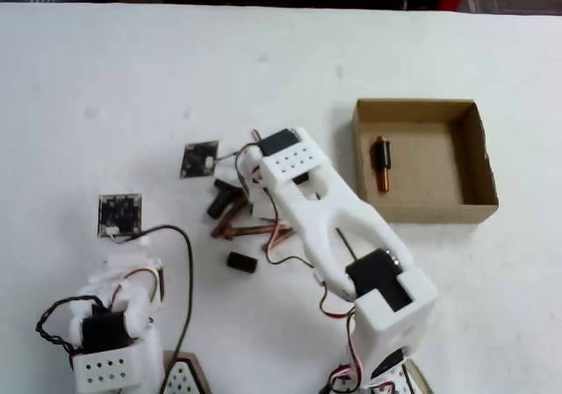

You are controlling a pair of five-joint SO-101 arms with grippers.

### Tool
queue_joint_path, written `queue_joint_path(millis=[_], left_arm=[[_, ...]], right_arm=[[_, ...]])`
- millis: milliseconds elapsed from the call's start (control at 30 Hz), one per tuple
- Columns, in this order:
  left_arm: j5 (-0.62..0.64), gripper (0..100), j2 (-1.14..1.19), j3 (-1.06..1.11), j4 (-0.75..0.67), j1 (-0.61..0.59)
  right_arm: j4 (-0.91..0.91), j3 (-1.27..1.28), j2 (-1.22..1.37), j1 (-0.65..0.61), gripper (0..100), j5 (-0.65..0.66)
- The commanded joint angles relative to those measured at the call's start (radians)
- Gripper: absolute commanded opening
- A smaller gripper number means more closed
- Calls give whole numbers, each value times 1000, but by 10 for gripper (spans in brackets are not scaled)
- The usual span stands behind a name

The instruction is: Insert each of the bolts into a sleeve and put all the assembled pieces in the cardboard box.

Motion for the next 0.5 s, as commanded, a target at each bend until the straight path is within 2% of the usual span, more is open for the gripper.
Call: queue_joint_path(millis=[0,200,467], left_arm=[[-8,24,-7,-2,6,-7],[-8,24,-7,-2,6,-7],[-8,24,-7,-2,6,-7]], right_arm=[[12,-41,-61,-36,152,-49],[5,-31,-2,-82,152,-75],[-36,-38,96,-71,152,-75]])
